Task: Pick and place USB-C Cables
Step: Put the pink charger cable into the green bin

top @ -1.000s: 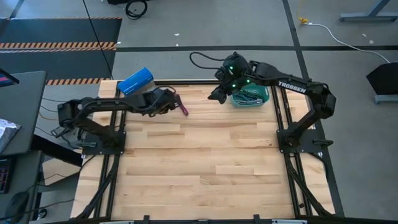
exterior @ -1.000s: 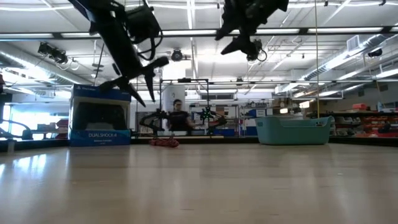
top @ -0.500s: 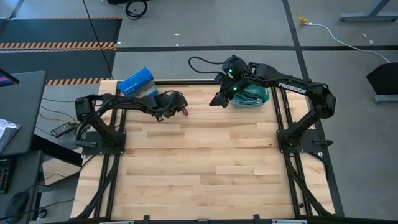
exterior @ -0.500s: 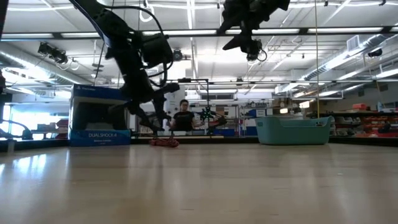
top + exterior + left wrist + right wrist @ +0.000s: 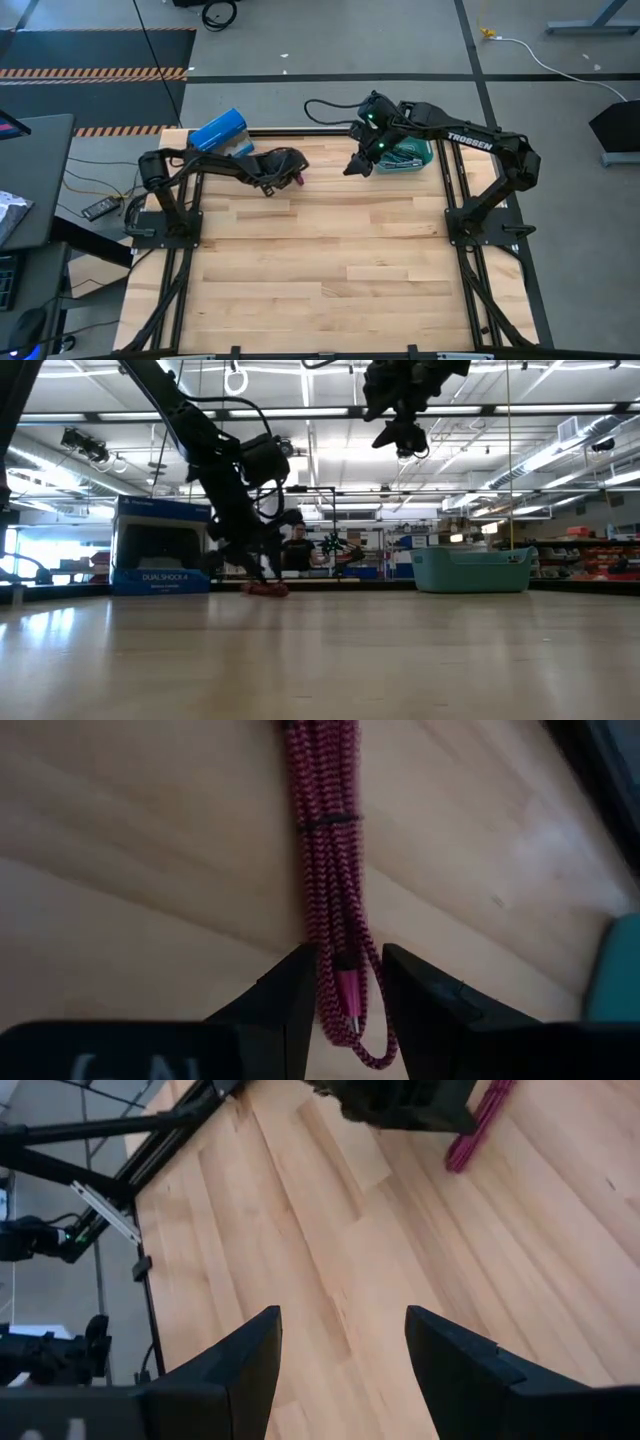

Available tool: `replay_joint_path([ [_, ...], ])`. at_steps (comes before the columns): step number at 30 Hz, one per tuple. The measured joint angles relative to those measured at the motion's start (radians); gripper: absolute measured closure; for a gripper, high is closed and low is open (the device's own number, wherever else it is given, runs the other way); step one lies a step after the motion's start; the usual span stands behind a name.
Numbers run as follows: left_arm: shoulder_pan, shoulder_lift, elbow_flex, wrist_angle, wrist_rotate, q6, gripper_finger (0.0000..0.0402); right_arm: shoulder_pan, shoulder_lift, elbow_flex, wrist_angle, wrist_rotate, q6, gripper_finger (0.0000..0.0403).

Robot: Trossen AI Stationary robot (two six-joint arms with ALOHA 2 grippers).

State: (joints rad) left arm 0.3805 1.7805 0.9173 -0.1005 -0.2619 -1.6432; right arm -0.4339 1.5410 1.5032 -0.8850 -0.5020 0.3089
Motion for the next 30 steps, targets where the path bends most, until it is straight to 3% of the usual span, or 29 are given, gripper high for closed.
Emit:
replay_joint_path([
  [18, -0.020, 0.020, 0.000, -0.056, 0.028, 0.032, 0.0283, -0.002, 0.000, 0.000, -0.012, 0.002, 0.014, 0.0183],
  [22, -0.039, 0.020, 0.000, -0.061, 0.048, 0.054, 0.0302, 0.000, 0.000, 0.000, -0.012, 0.010, 0.014, 0.0183],
  [30, -0.134, 0.017, 0.002, -0.084, 0.202, 0.136, 0.0367, 0.000, 0.000, 0.000, -0.006, 0.011, 0.040, 0.0183],
])
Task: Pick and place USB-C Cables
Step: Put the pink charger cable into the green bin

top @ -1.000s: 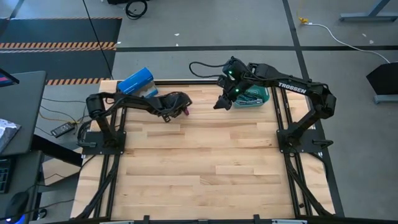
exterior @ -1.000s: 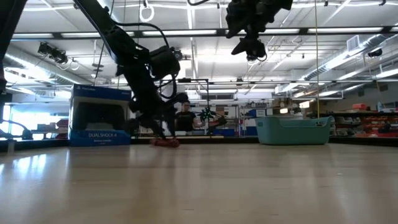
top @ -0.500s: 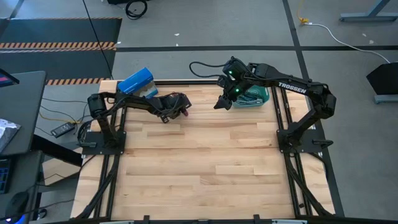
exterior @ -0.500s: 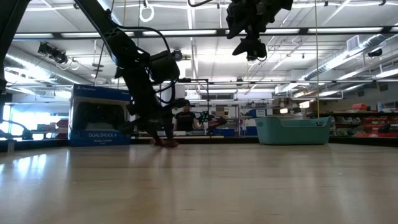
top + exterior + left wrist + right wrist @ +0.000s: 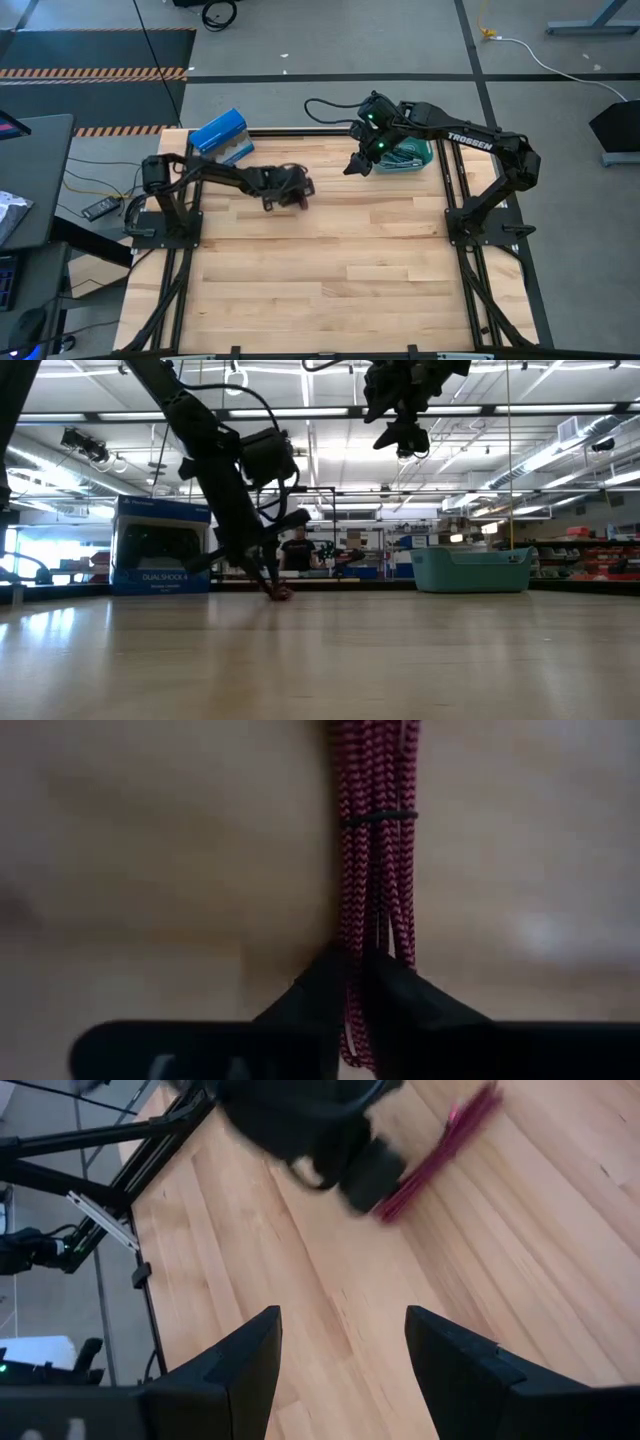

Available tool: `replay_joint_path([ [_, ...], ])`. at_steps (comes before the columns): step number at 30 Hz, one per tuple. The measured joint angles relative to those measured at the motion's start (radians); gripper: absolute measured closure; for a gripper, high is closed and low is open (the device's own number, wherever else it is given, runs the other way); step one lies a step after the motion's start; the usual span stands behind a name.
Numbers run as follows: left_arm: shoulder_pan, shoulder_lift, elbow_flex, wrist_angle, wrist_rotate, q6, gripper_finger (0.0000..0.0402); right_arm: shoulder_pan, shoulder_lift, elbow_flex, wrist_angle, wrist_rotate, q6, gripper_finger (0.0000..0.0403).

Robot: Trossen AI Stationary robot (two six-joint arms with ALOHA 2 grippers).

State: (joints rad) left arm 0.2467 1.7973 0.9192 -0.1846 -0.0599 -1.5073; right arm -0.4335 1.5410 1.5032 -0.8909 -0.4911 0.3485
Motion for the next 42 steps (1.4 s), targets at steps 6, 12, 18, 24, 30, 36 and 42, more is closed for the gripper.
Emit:
replay_joint_path([
  [6, -0.137, 0.000, 0.000, 0.011, 0.043, -0.037, 0.0387, 0.000, 0.000, 0.000, 0.002, 0.000, 0.000, 0.0183],
  [12, -0.252, 0.004, -0.003, 0.074, 0.055, -0.106, 0.0344, 0.000, 0.000, 0.000, 0.010, 0.003, 0.001, 0.0183],
  [18, -0.307, 0.004, -0.003, 0.126, 0.008, -0.122, 0.0295, 0.000, 0.000, 0.000, 0.030, 0.004, 0.027, 0.0183],
  [24, -0.320, 0.004, -0.004, 0.146, -0.029, -0.176, 0.0276, 0.001, 0.000, 0.000, 0.030, 0.004, 0.048, 0.0183],
  [30, -0.320, 0.004, -0.003, 0.312, -0.033, -0.182, 0.0273, 0.001, 0.000, 0.000, 0.029, 0.003, 0.065, 0.0183],
  [36, -0.318, -0.010, -0.002, 0.346, -0.060, -0.165, 0.0273, 0.002, 0.000, 0.000, 0.028, 0.000, 0.069, 0.0183],
  [42, -0.316, -0.002, -0.004, 0.181, -0.052, -0.213, 0.0273, 0.002, 0.000, 0.000, 0.023, -0.006, 0.067, 0.0183],
])
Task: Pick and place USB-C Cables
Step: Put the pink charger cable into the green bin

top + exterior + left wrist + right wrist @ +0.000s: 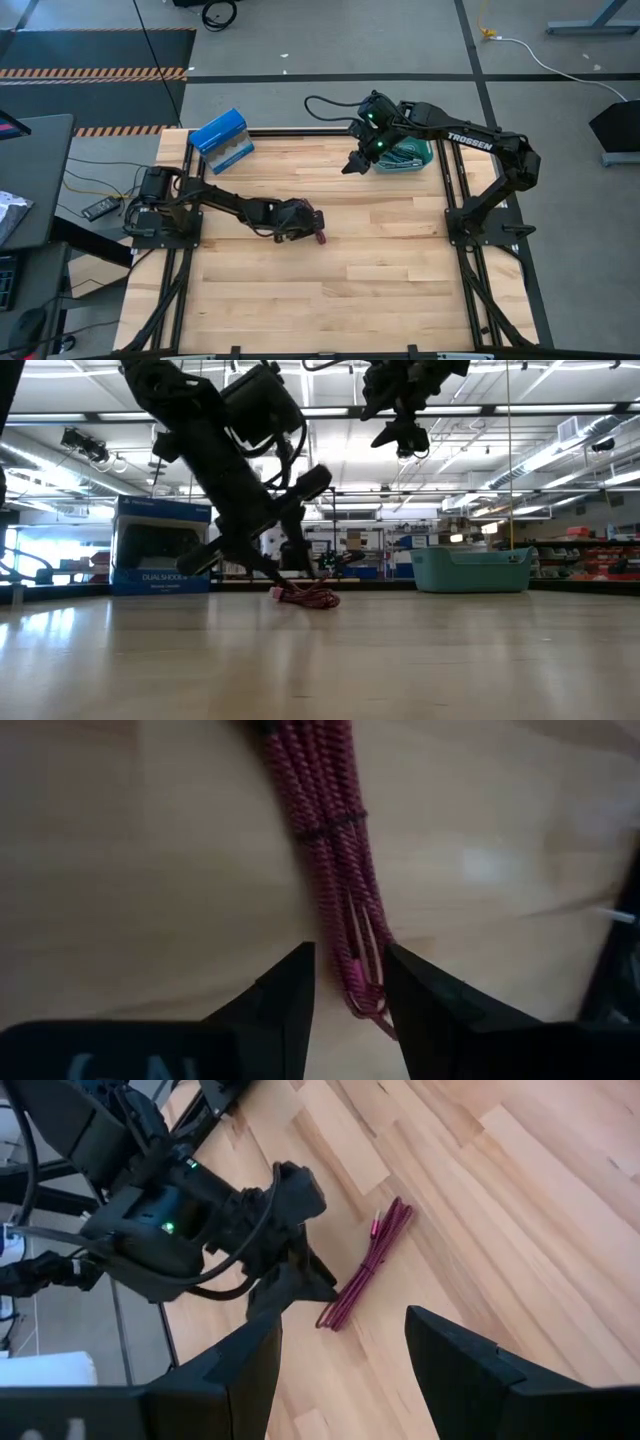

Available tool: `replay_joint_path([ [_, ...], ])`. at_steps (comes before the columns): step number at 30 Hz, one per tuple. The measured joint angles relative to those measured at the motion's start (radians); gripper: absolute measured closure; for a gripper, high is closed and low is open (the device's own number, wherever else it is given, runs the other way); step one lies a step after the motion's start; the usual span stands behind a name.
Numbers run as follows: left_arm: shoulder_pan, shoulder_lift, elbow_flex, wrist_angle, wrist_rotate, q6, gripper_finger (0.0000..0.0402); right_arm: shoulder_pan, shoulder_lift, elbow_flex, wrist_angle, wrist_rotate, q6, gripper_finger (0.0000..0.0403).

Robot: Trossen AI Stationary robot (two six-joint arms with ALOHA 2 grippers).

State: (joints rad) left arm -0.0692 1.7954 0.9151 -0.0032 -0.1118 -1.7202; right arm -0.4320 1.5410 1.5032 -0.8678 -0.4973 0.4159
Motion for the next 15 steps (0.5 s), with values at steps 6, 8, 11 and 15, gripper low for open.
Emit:
replay_joint_path([
  [6, 0.002, -0.001, 0.002, -0.019, -0.069, -0.005, 0.0273, 0.000, 0.000, 0.000, -0.001, -0.002, -0.028, 0.0183],
  [8, 0.006, -0.001, 0.002, -0.050, -0.075, -0.018, 0.0273, 0.000, 0.000, 0.000, -0.001, -0.002, -0.030, 0.0183],
  [11, 0.012, -0.001, 0.001, -0.039, -0.076, -0.026, 0.0273, 0.000, 0.000, 0.000, -0.001, -0.002, -0.034, 0.0183],
  [15, 0.012, -0.001, 0.003, 0.055, -0.103, -0.026, 0.0273, 0.000, 0.000, 0.000, -0.002, -0.002, -0.034, 0.0183],
])
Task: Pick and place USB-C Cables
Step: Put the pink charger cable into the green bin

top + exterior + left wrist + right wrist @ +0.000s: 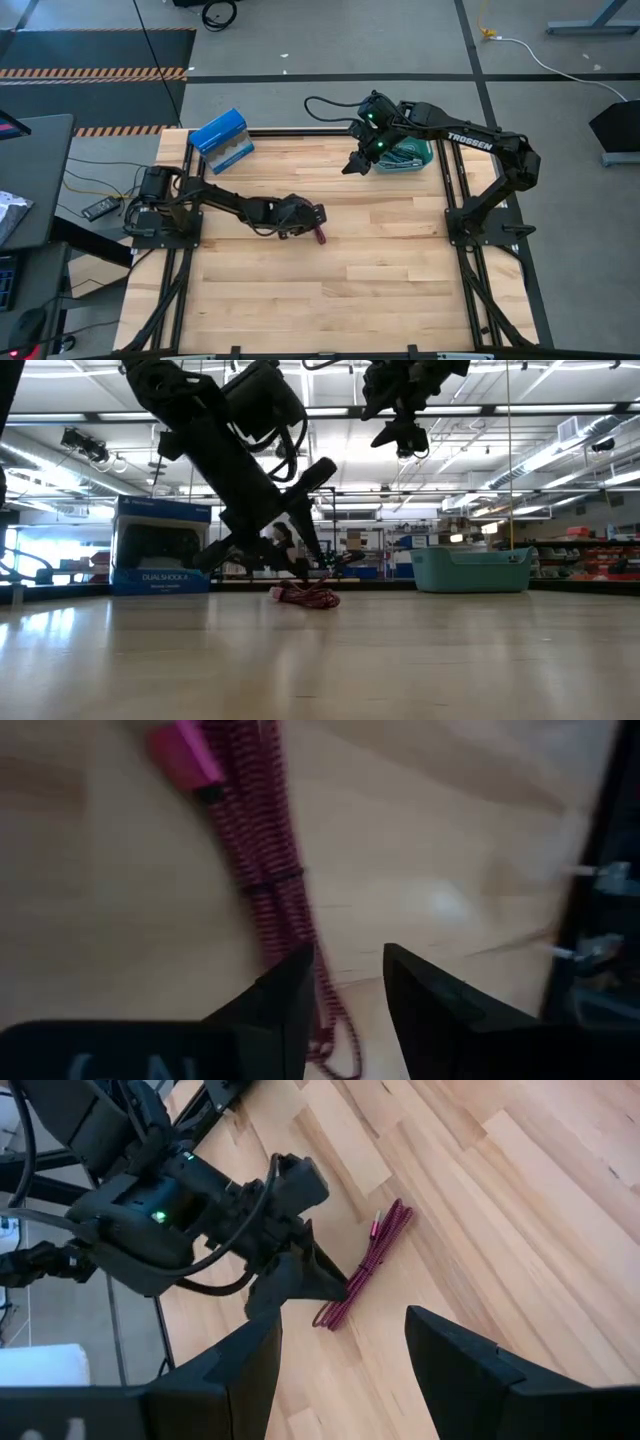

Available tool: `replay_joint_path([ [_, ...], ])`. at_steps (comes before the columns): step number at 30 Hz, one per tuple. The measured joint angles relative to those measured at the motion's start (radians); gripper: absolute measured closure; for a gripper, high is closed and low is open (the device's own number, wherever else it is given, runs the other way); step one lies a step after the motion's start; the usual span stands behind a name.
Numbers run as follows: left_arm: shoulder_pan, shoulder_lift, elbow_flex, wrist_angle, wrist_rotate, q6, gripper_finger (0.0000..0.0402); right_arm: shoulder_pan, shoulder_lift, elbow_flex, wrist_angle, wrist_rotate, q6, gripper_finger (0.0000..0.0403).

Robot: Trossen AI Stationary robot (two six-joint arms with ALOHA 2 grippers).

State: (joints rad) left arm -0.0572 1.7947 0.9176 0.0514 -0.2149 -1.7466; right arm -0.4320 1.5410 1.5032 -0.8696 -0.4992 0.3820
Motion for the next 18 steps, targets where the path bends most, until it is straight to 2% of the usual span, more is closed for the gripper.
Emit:
replay_joint_path([
  [3, 0.005, 0.017, 0.001, -0.029, -0.033, -0.026, 0.0273, 0.000, 0.000, 0.000, 0.000, 0.000, 0.000, 0.0183],
  [5, 0.016, 0.041, -0.002, -0.060, -0.019, -0.030, 0.0273, 0.000, 0.000, 0.000, 0.000, -0.001, 0.003, 0.0183],
  [9, 0.026, 0.095, 0.003, -0.015, 0.034, -0.055, 0.0273, 0.000, 0.000, 0.000, -0.005, -0.012, 0.006, 0.0183],
  [14, 0.021, 0.116, 0.003, 0.031, 0.015, -0.071, 0.0273, 0.000, 0.000, 0.000, -0.014, -0.021, 0.008, 0.0183],
  [18, 0.025, 0.116, 0.006, -0.011, 0.080, -0.020, 0.0276, 0.000, 0.000, 0.000, -0.014, -0.021, 0.005, 0.0183],
])
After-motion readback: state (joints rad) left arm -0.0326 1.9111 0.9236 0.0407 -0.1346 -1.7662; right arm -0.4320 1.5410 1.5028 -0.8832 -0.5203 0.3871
